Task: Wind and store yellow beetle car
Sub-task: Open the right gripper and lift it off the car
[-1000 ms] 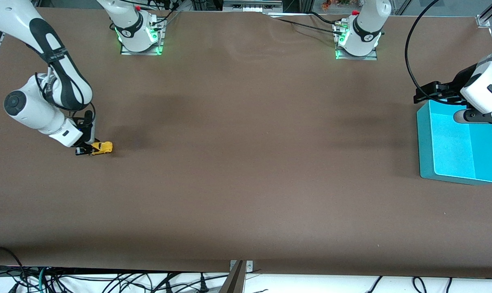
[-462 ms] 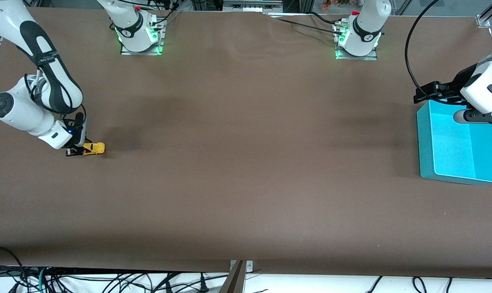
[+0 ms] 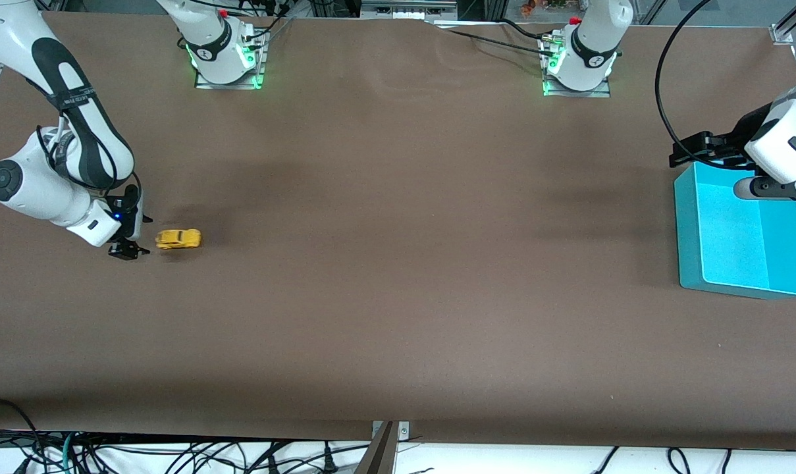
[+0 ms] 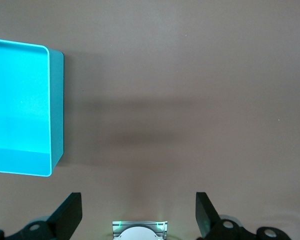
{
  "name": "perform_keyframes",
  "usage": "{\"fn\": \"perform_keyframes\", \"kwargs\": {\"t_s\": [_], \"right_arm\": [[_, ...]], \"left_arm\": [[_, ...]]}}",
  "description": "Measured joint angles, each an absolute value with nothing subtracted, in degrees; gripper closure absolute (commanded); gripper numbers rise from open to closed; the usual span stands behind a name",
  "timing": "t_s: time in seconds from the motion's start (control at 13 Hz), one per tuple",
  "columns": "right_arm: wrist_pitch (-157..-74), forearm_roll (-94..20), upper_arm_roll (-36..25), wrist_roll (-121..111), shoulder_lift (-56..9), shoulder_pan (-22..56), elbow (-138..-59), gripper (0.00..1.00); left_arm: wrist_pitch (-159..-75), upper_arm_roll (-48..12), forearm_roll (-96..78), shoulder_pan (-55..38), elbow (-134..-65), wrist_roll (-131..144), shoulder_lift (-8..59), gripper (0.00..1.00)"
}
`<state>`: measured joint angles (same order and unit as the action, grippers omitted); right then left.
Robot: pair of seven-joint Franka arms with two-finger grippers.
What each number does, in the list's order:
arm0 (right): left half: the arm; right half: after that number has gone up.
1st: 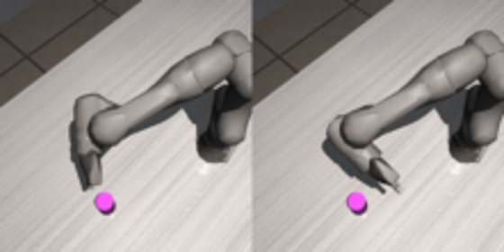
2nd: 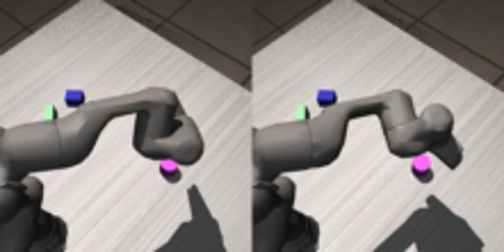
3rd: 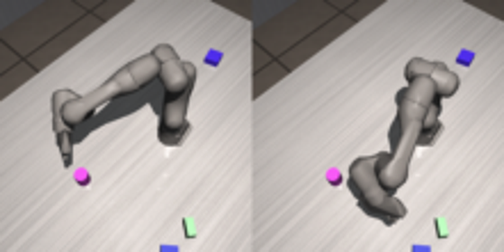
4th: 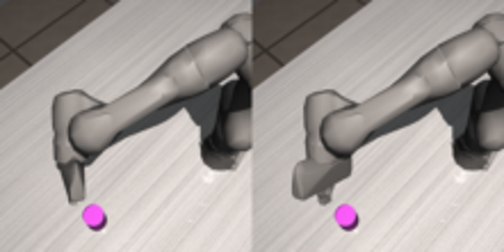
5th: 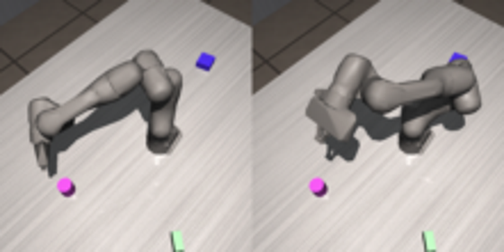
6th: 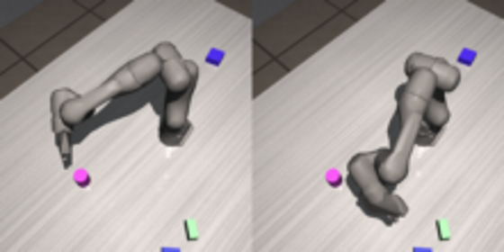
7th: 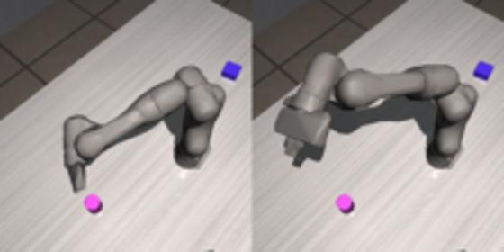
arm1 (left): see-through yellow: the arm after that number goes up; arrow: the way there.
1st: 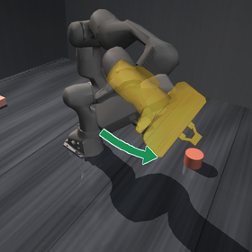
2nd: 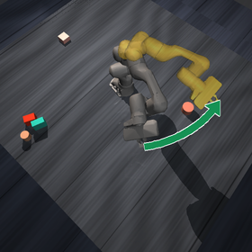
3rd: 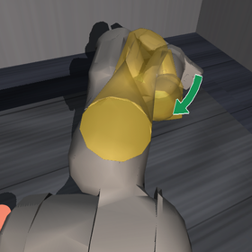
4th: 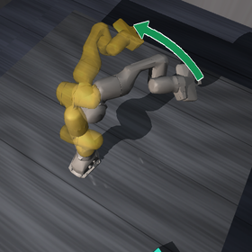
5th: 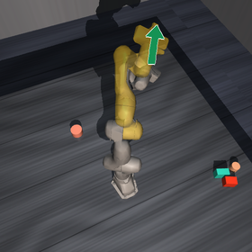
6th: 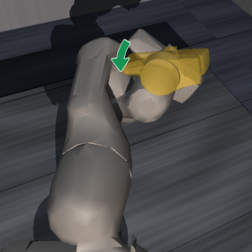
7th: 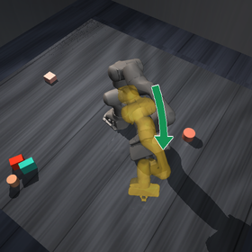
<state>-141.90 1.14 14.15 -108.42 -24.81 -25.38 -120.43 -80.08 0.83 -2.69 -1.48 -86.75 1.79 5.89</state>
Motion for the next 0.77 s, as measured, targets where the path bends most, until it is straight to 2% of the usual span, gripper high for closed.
{"fn": "perform_keyframes", "kwargs": {"t_s": [0.23,0.38,0.77], "right_arm": [[-135.57,1.17,17.04,-106.62,-23.89,-25.35,-115.51,0.00],[-129.04,1.31,19.10,-102.24,-20.89,-25.31,-111.87,0.00],[-115.59,1.29,22.33,-86.24,-5.72,-23.59,-108.23,0.00]], "left_arm": [[-80.08,0.83,-2.69,-1.48,-86.75,1.79,5.89,0.00],[-80.08,0.83,-2.69,-1.48,-86.75,1.80,5.89,0.00],[-80.08,0.70,-2.69,-1.64,-86.75,1.79,5.89,0.00]]}}
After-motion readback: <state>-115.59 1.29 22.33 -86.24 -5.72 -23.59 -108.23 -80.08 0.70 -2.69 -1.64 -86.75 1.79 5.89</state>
